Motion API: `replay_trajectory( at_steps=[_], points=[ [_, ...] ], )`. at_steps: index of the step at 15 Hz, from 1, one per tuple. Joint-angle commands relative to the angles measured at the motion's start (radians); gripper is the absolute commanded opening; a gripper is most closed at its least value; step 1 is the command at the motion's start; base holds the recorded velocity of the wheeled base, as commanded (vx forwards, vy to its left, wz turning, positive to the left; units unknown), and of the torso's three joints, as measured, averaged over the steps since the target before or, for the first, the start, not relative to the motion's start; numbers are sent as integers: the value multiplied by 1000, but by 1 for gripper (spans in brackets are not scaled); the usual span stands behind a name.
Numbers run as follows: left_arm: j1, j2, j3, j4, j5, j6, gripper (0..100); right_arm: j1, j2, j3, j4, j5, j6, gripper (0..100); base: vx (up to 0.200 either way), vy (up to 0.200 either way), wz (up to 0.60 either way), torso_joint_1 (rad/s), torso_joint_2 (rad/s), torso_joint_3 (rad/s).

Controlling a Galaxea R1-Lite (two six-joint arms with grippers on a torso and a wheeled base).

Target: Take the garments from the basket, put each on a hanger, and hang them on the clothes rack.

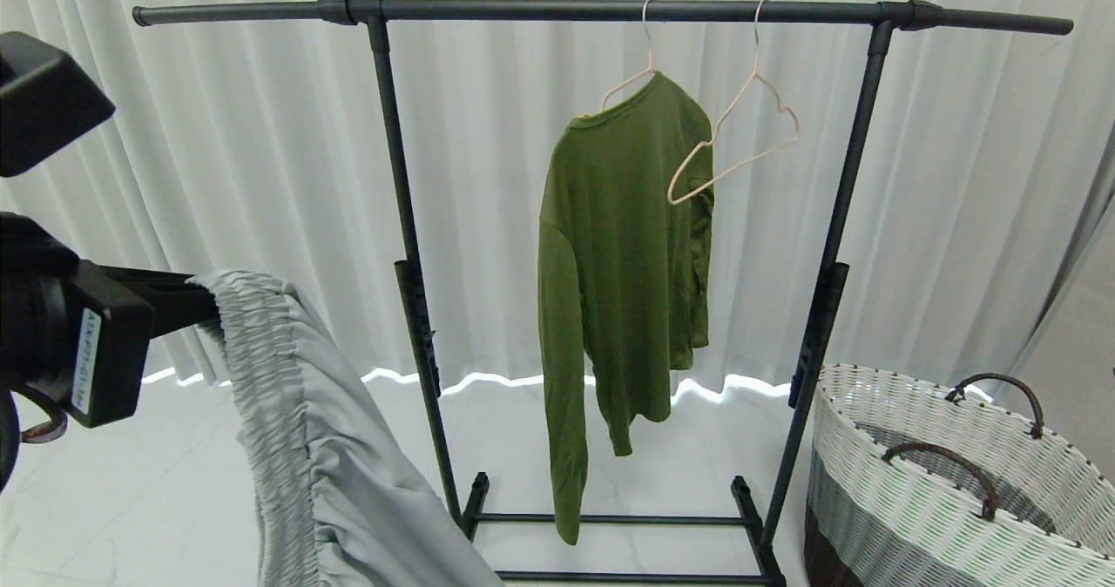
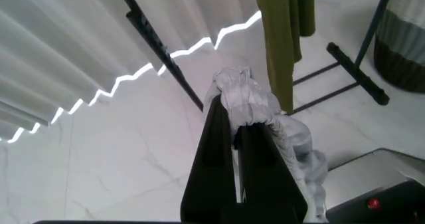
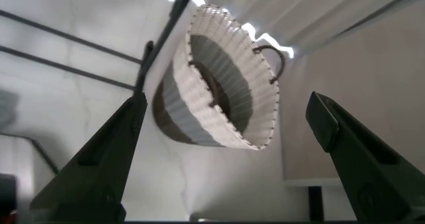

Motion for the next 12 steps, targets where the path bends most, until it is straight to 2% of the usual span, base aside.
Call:
replay_trajectory(
  at_steps=[1, 3, 6, 12],
  points=[
    [1, -19, 40, -55, 1, 5, 0, -23, -69, 87, -48, -2, -7, 100, 0, 0, 0, 0, 0, 0],
    [1, -16, 56, -114, 3, 14, 0, -53, -85, 121, -91, 6, -5, 100, 0, 0, 0, 0, 0, 0],
    [0, -31, 71, -119, 3, 40, 0, -82, -80, 124, -127, 6, 19, 100, 0, 0, 0, 59, -224, -224],
    [-2, -40, 68, -119, 0, 41, 0, -87, -80, 127, -130, 8, 65, 100, 0, 0, 0, 169, -486, -287]
  ],
)
